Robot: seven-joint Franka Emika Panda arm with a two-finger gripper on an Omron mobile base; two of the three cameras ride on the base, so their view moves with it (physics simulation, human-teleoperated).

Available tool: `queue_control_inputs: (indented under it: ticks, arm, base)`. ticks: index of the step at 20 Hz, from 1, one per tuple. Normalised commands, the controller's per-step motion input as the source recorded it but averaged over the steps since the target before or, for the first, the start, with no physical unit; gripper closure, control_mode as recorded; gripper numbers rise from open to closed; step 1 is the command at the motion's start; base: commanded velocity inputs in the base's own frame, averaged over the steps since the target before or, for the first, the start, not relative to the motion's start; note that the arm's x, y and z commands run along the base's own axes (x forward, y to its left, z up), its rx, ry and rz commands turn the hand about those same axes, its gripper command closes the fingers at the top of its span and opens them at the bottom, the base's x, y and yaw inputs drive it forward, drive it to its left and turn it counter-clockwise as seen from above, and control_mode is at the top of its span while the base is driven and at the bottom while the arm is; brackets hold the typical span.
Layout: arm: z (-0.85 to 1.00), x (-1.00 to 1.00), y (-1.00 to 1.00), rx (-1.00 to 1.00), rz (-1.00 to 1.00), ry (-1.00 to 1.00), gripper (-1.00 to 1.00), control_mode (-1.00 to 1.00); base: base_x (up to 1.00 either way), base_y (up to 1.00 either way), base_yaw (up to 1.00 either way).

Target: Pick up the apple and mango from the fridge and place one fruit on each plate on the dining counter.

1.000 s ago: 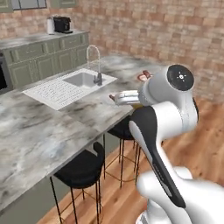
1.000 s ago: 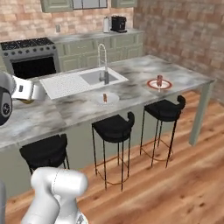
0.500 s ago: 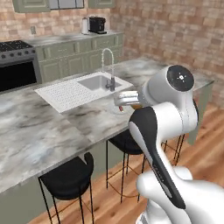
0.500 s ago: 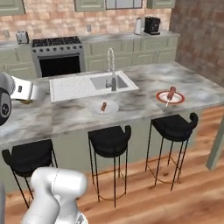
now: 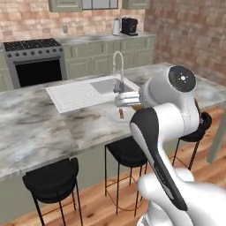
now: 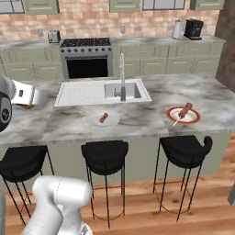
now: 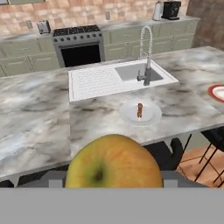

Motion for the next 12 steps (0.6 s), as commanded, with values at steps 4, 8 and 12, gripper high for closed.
queue_control_inputs:
  ticks: [4, 8, 12]
  arm:
    - [0.00, 0.00, 0.00, 0.00, 0.00, 0.00, 1.00, 1.00]
    - [0.00, 0.00, 0.00, 0.00, 0.00, 0.00, 1.00, 1.00]
    - [0.00, 0.00, 0.00, 0.00, 0.00, 0.00, 1.00, 1.00]
  base:
    - [0.17, -0.69, 0.39]
    - [0.34, -0.68, 0.34]
    - [0.44, -0.51, 0.29]
